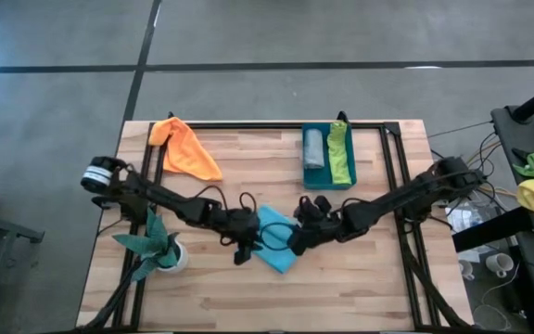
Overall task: Roll microfiber towels into tight, uniform cylinder then place into a basket
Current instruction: Roll the blue towel
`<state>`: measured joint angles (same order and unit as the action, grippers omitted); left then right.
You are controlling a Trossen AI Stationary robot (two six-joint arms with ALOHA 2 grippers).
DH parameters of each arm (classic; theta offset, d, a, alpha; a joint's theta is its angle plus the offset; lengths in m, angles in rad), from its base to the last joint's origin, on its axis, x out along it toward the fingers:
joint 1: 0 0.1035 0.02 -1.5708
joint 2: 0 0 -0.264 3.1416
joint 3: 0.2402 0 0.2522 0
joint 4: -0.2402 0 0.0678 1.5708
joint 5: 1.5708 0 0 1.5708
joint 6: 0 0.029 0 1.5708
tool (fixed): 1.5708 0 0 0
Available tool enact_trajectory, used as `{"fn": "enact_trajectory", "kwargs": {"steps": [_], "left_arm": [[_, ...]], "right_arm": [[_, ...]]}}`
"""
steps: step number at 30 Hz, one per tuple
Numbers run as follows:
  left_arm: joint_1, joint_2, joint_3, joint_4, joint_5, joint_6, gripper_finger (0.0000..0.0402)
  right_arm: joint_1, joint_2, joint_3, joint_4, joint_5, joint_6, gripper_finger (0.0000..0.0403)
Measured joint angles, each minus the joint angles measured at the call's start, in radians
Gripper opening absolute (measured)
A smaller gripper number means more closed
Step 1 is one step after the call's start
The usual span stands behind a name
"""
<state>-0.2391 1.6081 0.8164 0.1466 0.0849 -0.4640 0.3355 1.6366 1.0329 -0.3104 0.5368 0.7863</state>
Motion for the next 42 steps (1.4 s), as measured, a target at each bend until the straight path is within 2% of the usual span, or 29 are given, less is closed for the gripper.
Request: {"fn": "enact_trajectory", "kwargs": {"steps": [6,11,14,21,27,29,31,36,39,42], "left_arm": [[-0.027,-0.002,0.000,0.010,-0.006,-0.002,0.0111],[-0.027,-0.002,0.000,0.015,-0.021,-0.054,0.0111],[-0.046,-0.002,0.001,0.027,-0.035,-0.071,0.0111],[-0.094,0.027,-0.005,0.075,-0.169,-0.042,0.0111],[-0.090,0.043,0.002,0.085,-0.200,-0.026,0.0111],[-0.095,0.043,0.002,0.090,-0.204,-0.026,0.0111],[-0.103,0.043,0.002,0.100,-0.234,-0.027,0.0111],[-0.130,0.039,0.008,0.167,-0.304,-0.018,0.0111],[-0.132,0.045,-0.005,0.143,-0.309,-0.020,0.0111],[-0.131,0.033,-0.010,0.039,-0.320,-0.028,0.0111]], "right_arm": [[-0.006,0.028,0.047,0.035,-0.018,-0.178,0.0201],[-0.015,0.066,0.079,0.020,-0.060,-0.186,0.0257],[-0.014,0.091,0.094,0.008,-0.062,-0.231,0.0277],[-0.006,0.146,0.098,0.000,-0.064,-0.240,0.0277],[-0.006,0.157,0.114,0.002,-0.078,-0.241,0.0281],[-0.007,0.155,0.129,0.001,-0.116,-0.245,0.0282],[-0.008,0.155,0.152,0.004,-0.146,-0.246,0.0283],[-0.006,0.152,0.177,0.001,-0.147,-0.268,0.0278],[-0.007,0.152,0.175,0.000,-0.176,-0.268,0.0272],[-0.006,0.152,0.174,0.000,-0.189,-0.277,0.0264]]}}
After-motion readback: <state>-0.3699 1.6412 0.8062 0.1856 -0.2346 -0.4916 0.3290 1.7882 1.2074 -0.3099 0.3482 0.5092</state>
